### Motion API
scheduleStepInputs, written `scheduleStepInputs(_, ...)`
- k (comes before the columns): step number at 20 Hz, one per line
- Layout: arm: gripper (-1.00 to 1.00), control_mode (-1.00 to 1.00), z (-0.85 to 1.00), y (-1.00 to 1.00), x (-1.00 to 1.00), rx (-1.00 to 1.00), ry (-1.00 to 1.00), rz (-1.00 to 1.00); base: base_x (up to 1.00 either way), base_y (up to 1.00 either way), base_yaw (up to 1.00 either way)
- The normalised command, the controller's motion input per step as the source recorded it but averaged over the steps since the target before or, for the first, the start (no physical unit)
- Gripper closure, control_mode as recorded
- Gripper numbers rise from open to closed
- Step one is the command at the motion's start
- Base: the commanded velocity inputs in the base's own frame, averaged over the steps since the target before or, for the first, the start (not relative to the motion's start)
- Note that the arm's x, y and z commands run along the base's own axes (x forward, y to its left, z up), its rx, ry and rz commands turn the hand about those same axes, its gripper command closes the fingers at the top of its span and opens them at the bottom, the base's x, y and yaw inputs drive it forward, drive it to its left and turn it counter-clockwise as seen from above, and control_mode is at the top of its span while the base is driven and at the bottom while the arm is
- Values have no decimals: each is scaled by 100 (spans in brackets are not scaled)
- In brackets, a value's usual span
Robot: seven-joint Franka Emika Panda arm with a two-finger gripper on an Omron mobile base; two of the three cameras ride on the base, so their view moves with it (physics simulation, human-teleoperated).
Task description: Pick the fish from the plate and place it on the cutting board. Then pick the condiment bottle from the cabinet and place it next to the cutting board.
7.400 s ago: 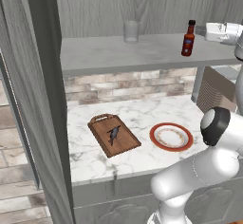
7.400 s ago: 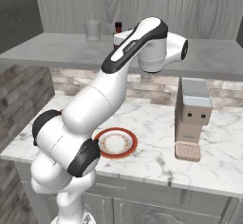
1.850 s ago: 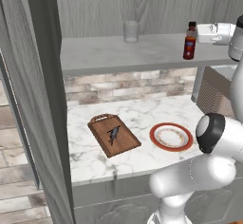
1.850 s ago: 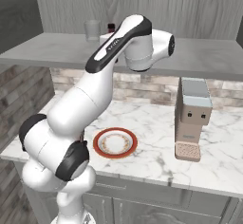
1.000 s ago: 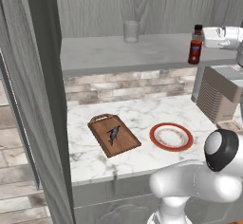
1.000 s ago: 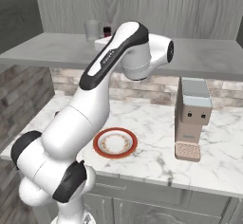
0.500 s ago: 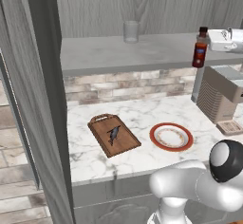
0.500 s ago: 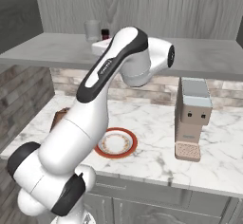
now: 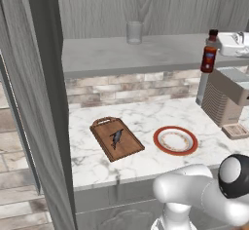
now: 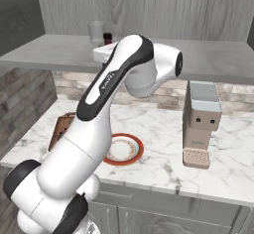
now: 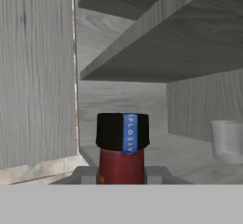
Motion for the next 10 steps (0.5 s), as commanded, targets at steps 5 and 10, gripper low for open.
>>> scheduleStepInputs(5,100,-100,0,0,-29,1,0,0,0,0,0)
scheduleStepInputs(10,100,-100,0,2,-34,1,0,0,0,0,0)
